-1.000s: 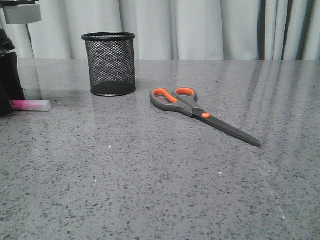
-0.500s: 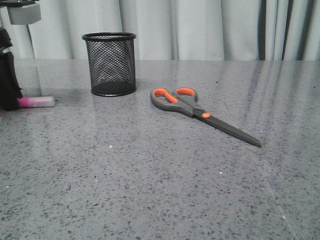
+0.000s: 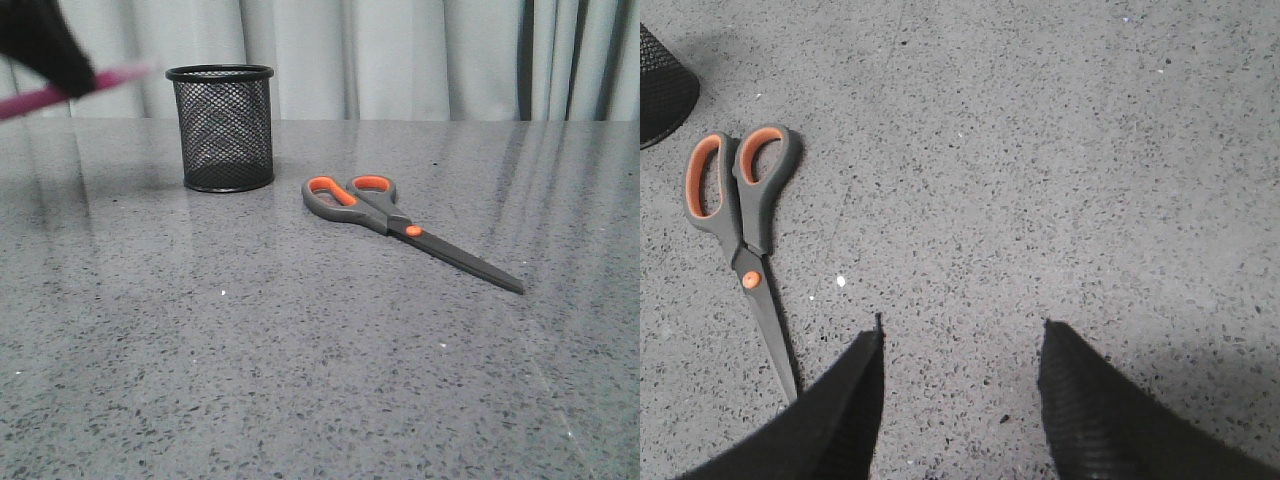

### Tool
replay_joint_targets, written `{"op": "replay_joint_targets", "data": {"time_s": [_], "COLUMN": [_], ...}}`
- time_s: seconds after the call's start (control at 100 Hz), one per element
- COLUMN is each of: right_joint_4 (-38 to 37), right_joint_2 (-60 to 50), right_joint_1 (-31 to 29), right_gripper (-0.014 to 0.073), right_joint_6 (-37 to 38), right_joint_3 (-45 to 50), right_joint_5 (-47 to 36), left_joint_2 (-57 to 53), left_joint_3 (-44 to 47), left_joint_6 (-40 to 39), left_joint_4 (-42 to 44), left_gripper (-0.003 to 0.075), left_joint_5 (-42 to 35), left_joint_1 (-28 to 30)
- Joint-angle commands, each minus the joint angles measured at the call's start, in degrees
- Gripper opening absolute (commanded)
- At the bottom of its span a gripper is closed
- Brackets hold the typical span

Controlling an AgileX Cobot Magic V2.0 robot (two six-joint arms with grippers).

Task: Put pen and scissors into bin
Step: 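Lift the highlighter with the left gripper and carry it over the mesh cup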

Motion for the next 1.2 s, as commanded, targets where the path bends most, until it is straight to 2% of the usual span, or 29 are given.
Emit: {"op": "replay_joint_targets", "data": {"time_s": [0.0,0.25,0.4,0.67,0.87,1.07,1.19], "right_joint_4": [0.61,0.65,0.74,0.74,0.74,0.74,0.74], "right_joint_2": [-0.03,-0.03,-0.03,-0.03,-0.03,-0.03,-0.03], "right_joint_1": [-0.29,-0.29,-0.29,-0.29,-0.29,-0.29,-0.29], "right_gripper": [0.0322,0.0322,0.0322,0.0322,0.0322,0.0322,0.0322], "right_joint_6": [-0.36,-0.36,-0.36,-0.36,-0.36,-0.36,-0.36], "right_joint_3": [-2.01,-2.01,-2.01,-2.01,-2.01,-2.01,-2.01], "right_joint_5": [-2.86,-2.82,-2.72,-2.93,-2.59,-2.46,-2.46], "left_joint_2": [-3.82,-3.59,-2.01,3.77,5.87,6.89,7.74], "left_joint_3": [-3.32,-3.37,-2.91,-2.79,-2.79,-2.69,-2.16], "left_joint_6": [-0.20,7.49,10.23,14.34,14.87,14.65,14.65], "left_joint_4": [-12.47,-42.72,-52.16,-52.95,-52.53,-47.04,-46.89], "left_gripper": [-0.0021,-0.0022,-0.0022,-0.0022,-0.0022,-0.0022,-0.0021], "left_joint_5": [-0.85,-3.79,-4.83,-5.90,-10.13,-10.03,-10.01], "left_joint_1": [-0.36,-0.36,-0.66,-4.37,-4.31,-4.31,-4.31]}}
